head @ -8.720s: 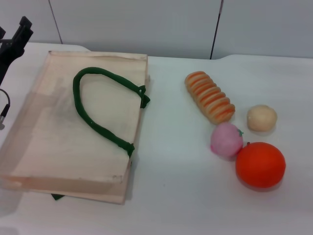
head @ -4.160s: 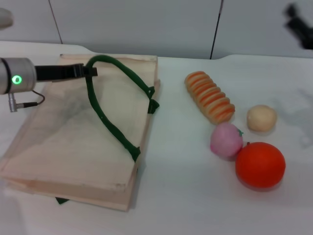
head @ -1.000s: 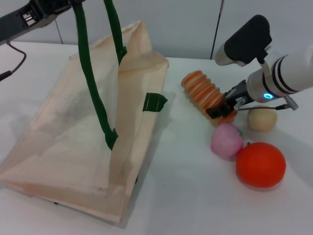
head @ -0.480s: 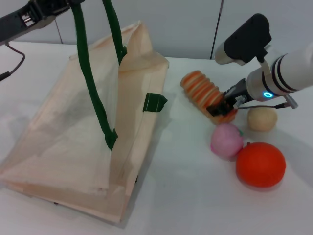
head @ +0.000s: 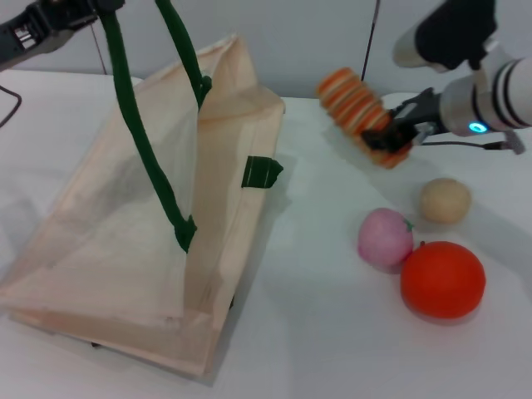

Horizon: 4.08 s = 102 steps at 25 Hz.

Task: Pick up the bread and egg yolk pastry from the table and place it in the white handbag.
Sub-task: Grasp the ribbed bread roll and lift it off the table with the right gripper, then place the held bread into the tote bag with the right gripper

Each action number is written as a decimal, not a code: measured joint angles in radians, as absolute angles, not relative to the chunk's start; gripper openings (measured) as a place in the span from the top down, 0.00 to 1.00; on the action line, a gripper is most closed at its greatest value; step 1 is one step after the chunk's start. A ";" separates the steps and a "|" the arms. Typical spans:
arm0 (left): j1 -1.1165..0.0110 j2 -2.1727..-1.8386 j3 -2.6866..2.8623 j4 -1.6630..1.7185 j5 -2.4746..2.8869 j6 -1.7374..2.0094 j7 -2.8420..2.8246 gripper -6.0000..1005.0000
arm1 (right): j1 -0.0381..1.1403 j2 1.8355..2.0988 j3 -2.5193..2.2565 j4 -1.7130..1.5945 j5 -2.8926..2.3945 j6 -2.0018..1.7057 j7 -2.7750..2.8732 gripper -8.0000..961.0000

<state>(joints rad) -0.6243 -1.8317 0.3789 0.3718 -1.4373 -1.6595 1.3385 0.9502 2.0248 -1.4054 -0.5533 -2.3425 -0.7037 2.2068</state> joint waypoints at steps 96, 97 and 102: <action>-0.697 -1.789 0.441 0.393 -1.649 -1.796 1.134 0.82 | 0.746 2.038 -2.323 -1.234 -2.885 -0.445 2.658 0.26; -0.692 -1.788 0.441 0.393 -1.650 -1.782 1.135 0.82 | 0.739 2.038 -2.321 -1.243 -2.885 -0.452 2.657 0.23; -0.678 -1.781 0.441 0.394 -1.651 -1.727 1.145 0.82 | 0.726 2.037 -2.311 -1.270 -2.885 -0.483 2.655 0.11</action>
